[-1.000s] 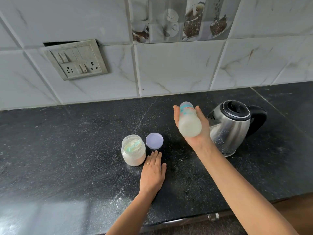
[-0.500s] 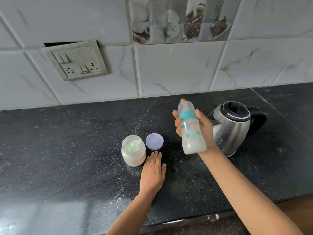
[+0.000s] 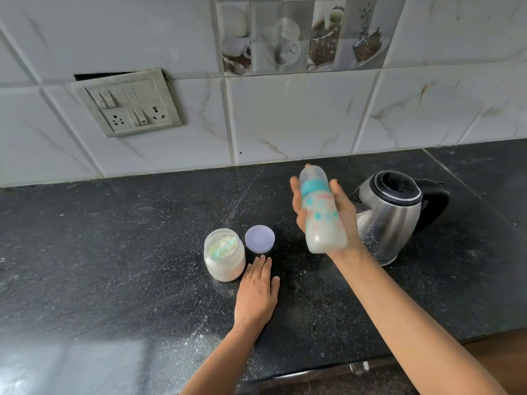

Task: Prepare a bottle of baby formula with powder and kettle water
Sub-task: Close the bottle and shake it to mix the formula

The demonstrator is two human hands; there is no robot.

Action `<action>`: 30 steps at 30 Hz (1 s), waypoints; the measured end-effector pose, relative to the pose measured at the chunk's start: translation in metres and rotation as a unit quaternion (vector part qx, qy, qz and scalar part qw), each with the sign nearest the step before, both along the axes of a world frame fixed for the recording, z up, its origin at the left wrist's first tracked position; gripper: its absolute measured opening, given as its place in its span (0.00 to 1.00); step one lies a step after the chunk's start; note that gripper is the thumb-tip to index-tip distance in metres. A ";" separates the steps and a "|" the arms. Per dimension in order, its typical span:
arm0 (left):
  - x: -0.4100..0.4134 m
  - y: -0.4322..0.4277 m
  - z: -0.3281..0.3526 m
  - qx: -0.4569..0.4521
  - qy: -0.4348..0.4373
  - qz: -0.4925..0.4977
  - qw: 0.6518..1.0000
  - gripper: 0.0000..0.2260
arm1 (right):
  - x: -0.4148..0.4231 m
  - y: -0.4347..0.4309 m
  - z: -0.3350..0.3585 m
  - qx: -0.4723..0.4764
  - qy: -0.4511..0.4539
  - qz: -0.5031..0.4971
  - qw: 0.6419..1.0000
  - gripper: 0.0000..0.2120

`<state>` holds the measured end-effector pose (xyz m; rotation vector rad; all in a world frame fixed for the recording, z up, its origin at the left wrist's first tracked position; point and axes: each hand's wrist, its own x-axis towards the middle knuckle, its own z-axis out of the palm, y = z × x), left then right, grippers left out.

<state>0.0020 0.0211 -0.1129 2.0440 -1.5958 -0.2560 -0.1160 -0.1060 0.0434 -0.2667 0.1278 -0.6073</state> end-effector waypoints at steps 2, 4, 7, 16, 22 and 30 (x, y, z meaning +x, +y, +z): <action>0.000 -0.001 0.000 -0.002 -0.002 0.001 1.000 0.22 | -0.002 0.002 0.001 -0.099 0.032 -0.008 0.995 0.24; 0.001 -0.001 -0.001 0.000 -0.004 0.002 1.000 0.22 | 0.003 0.001 0.005 -0.042 -0.012 -0.002 0.999 0.27; 0.000 0.000 -0.001 0.003 -0.003 0.004 1.000 0.22 | 0.006 -0.001 0.000 0.042 -0.053 0.001 0.998 0.32; 0.000 -0.001 -0.004 0.005 -0.011 0.001 1.000 0.22 | 0.002 -0.005 -0.005 0.055 -0.039 -0.041 0.997 0.33; 0.001 -0.002 -0.003 0.003 -0.012 0.002 1.000 0.22 | -0.002 0.000 0.000 -0.086 0.015 -0.025 0.996 0.27; 0.001 -0.001 -0.002 0.000 -0.012 0.001 1.000 0.22 | -0.006 -0.003 -0.003 -0.080 0.042 -0.055 0.994 0.30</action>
